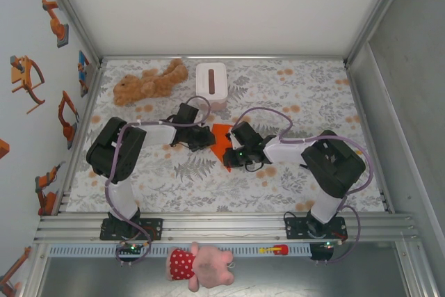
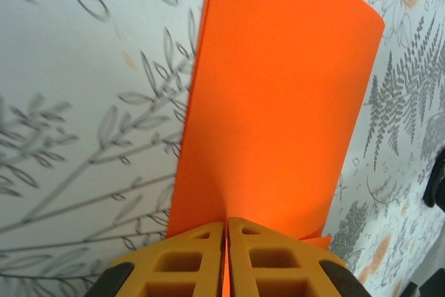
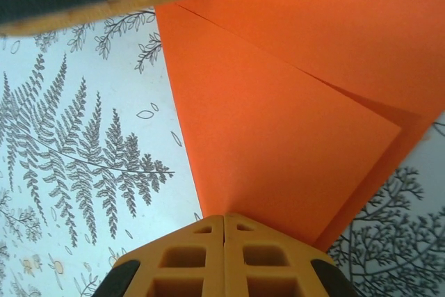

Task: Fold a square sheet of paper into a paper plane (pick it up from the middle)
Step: Third fold the triangle at the center of the table.

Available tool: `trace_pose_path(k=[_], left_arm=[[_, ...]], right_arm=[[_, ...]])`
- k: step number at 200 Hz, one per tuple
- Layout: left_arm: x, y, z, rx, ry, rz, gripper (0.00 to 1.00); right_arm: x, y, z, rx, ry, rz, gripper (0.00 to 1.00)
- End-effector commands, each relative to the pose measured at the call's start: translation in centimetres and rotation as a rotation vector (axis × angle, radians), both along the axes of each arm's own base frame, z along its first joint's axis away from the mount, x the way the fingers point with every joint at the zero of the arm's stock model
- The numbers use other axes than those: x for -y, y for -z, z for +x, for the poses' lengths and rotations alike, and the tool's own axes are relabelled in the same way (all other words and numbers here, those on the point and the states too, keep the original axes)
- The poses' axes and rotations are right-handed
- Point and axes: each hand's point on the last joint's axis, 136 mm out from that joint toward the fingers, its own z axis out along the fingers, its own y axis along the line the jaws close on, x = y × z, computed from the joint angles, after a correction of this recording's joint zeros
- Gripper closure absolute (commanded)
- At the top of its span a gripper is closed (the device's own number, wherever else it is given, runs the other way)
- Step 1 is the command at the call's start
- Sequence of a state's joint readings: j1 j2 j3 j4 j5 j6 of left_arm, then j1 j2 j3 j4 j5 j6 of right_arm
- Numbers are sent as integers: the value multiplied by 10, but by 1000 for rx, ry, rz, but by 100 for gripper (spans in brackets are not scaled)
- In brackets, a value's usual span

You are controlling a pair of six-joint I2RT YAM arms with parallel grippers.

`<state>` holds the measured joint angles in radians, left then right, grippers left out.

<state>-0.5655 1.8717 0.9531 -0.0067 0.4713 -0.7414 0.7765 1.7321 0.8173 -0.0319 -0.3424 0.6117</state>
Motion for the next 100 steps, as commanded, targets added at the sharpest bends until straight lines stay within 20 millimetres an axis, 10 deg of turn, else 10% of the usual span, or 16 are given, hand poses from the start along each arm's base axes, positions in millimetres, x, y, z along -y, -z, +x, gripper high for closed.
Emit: trace_pose_path(k=[1, 58, 100], left_arm=[[-39, 26, 17, 14, -57, 172, 89], [-31, -34, 29, 118, -93, 88, 90], [-3, -41, -1, 111, -93, -24, 90]], right_arm=[[64, 48, -53, -187, -8, -280, 100], [47, 25, -39, -130, -35, -212, 100], [35, 18, -35, -127, -33, -156, 100]])
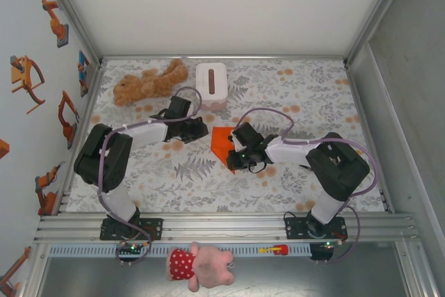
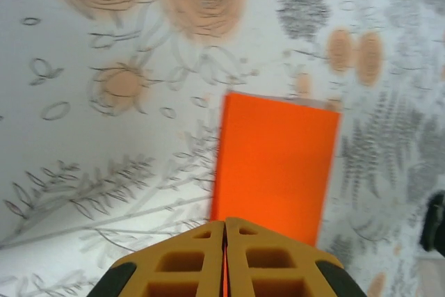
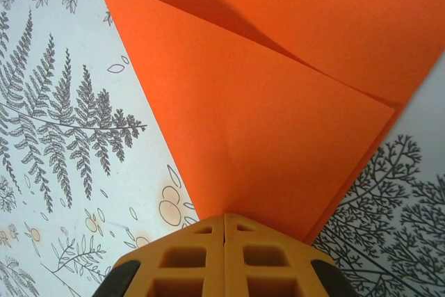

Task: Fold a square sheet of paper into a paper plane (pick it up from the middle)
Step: Third fold the triangle at the center of the table.

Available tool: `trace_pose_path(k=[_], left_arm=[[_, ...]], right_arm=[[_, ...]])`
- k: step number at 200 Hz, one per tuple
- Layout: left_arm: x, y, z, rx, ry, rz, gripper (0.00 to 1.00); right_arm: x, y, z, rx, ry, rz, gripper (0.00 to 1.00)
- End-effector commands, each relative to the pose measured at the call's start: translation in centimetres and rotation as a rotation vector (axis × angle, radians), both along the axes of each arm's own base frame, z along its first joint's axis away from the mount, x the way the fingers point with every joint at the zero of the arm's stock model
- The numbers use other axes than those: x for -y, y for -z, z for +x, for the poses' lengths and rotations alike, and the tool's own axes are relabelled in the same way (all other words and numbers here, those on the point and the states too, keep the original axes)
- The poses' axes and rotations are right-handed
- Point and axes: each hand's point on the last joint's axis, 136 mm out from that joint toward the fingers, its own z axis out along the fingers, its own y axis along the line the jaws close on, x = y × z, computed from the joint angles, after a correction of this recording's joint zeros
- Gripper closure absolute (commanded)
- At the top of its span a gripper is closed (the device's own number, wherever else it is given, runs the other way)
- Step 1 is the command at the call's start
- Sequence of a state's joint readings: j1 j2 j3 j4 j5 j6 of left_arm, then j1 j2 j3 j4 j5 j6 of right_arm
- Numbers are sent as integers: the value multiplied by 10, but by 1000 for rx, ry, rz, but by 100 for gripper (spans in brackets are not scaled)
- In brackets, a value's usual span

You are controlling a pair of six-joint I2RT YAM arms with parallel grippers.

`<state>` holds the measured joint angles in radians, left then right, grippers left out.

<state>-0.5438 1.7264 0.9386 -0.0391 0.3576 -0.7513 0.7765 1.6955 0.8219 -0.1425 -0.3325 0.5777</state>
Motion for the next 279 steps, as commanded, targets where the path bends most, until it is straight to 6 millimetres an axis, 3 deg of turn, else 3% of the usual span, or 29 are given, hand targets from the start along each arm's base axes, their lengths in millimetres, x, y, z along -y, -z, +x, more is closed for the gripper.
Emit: trace_pose_path(k=[1, 35, 95, 146, 168, 228, 279], left_arm=[[17, 1, -22, -16, 3, -53, 90], [34, 13, -42, -56, 26, -67, 90], [36, 26, -47, -91, 26, -44, 91], [34, 10, -47, -49, 20, -46, 91], [35, 8, -53, -50, 29, -46, 91], [40, 25, -74, -91, 50, -41, 91], [44, 32, -71, -105, 44, -35, 91]], right_arm=[[21, 19, -24, -102, -9, -98, 100], [11, 11, -19, -94, -19, -56, 100], [-8, -18, -3, -25, -24, 22, 100], [-22, -35, 9, 7, -6, 87, 98], [-25, -34, 11, 6, -5, 91, 97], [-23, -21, 13, -10, 12, 63, 98], [-23, -16, 14, -16, 15, 57, 99]])
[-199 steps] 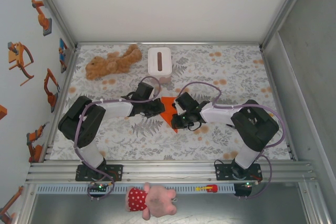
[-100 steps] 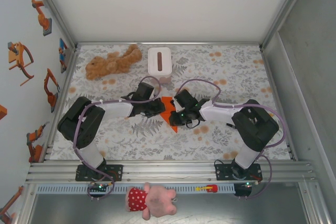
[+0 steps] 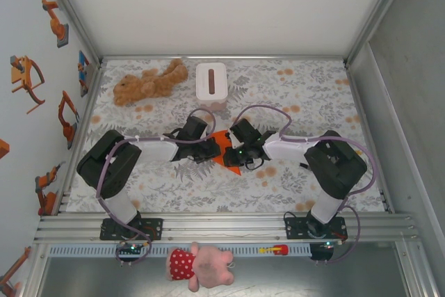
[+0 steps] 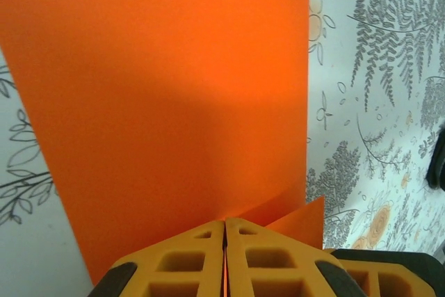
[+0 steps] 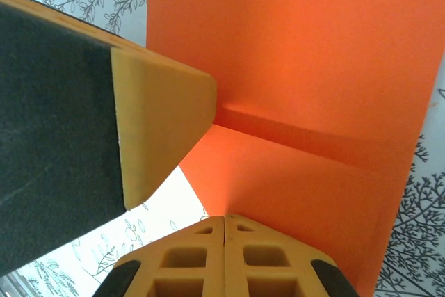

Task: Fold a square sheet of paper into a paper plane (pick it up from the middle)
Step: Third fold the triangle at the center of the table.

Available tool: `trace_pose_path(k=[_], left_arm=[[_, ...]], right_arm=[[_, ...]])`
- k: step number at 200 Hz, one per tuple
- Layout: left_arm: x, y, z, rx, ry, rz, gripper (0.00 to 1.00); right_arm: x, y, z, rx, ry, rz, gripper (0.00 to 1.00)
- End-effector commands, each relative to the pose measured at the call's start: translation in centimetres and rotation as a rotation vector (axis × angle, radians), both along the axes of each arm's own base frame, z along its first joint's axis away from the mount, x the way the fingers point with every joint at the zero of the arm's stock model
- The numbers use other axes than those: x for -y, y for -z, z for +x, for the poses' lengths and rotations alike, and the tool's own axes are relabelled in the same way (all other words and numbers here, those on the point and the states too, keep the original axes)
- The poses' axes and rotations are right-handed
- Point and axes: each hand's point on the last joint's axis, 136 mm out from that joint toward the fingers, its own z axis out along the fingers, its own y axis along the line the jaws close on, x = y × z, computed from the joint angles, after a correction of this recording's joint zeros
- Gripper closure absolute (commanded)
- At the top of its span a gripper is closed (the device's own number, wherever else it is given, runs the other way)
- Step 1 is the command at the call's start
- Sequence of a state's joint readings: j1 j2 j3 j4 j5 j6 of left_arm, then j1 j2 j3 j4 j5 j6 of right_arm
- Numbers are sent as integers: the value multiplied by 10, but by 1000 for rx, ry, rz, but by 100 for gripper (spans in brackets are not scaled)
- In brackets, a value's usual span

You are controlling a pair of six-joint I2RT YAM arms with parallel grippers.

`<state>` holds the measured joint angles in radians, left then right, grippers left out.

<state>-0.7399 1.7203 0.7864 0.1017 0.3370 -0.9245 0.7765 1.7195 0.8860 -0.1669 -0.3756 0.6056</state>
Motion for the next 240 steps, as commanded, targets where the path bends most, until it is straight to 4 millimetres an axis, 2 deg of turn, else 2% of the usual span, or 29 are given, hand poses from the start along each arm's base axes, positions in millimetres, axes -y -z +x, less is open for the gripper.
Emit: trace_pose_path(k=[1, 21, 61, 80, 143, 240], left_arm=[[4, 1, 2, -7, -9, -9, 91], [3, -4, 4, 5, -9, -1, 91], [-2, -26, 6, 60, -15, 2, 91], [-3, -28, 2, 64, -23, -2, 90], [3, -5, -15, 5, -19, 4, 91], [-17, 27, -17, -25, -39, 143, 92]], right_arm=[[-8, -5, 9, 14, 13, 17, 99], [-7, 0, 7, 5, 14, 10, 99], [-6, 7, 7, -13, 25, -2, 100], [-5, 10, 7, -22, 33, -5, 100], [-4, 15, 11, -39, 70, -7, 100], [-5, 4, 8, -26, 62, 36, 100]])
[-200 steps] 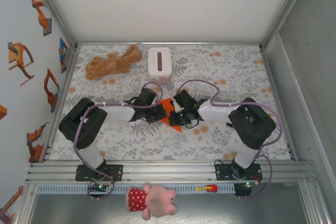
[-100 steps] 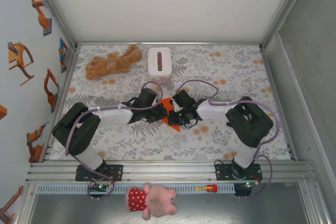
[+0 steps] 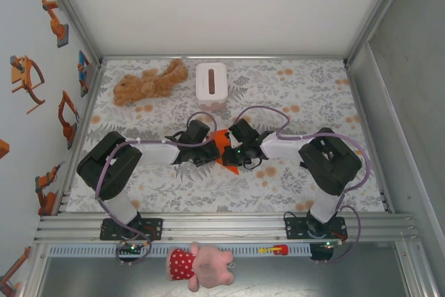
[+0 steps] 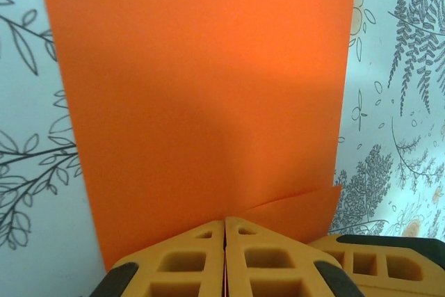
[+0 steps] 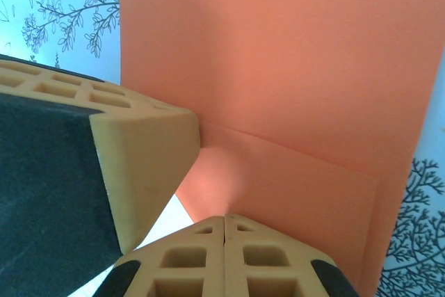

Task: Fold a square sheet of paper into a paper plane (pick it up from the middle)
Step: Third fold the triangle at the center of the table.

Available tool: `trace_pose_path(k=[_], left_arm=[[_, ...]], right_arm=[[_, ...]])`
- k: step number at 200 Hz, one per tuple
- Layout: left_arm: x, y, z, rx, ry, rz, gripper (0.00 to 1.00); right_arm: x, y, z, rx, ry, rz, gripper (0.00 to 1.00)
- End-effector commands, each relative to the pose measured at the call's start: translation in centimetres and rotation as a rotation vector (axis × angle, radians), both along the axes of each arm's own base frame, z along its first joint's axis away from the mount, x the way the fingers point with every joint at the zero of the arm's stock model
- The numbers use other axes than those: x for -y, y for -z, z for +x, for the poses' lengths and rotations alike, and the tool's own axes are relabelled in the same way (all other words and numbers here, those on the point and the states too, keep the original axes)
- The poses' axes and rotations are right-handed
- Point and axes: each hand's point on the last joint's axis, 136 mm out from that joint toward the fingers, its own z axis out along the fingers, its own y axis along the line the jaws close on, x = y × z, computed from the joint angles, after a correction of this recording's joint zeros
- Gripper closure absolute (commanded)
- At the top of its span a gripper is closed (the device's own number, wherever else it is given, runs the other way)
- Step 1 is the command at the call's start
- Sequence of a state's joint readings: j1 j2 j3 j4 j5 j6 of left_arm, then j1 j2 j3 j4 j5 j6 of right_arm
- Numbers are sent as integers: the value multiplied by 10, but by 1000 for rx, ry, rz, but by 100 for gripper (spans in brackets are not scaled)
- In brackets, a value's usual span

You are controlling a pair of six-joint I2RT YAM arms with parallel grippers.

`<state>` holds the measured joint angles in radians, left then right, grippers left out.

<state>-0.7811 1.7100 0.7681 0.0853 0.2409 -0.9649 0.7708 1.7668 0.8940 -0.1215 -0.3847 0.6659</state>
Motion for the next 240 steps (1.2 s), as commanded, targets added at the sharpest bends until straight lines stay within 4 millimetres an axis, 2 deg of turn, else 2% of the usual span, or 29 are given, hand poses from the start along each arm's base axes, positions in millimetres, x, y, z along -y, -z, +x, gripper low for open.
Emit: trace_pose_path(k=[1, 44, 125, 142, 163, 185, 210, 240], left_arm=[[-12, 19, -11, -41, 4, 79, 92], [-17, 28, -13, -49, 9, 115, 93], [-20, 25, -12, -42, 19, 134, 93], [-17, 21, -10, -35, 26, 124, 93], [-10, 12, -6, -22, 34, 97, 93], [-1, -5, 1, 9, 47, 64, 92], [6, -18, 8, 36, 60, 52, 92], [11, -29, 12, 52, 55, 25, 91]], right_arm=[[0, -5, 2, 10, 11, 23, 100], [5, -6, -14, -18, -29, 43, 100], [70, 23, -61, -90, -3, -107, 100], [76, 25, -65, -97, 5, -112, 100], [72, 13, -60, -64, 12, -81, 100], [63, -13, -50, 7, 16, -8, 100], [63, -37, -40, 94, 33, 20, 100], [53, -53, -27, 141, 53, 62, 99]])
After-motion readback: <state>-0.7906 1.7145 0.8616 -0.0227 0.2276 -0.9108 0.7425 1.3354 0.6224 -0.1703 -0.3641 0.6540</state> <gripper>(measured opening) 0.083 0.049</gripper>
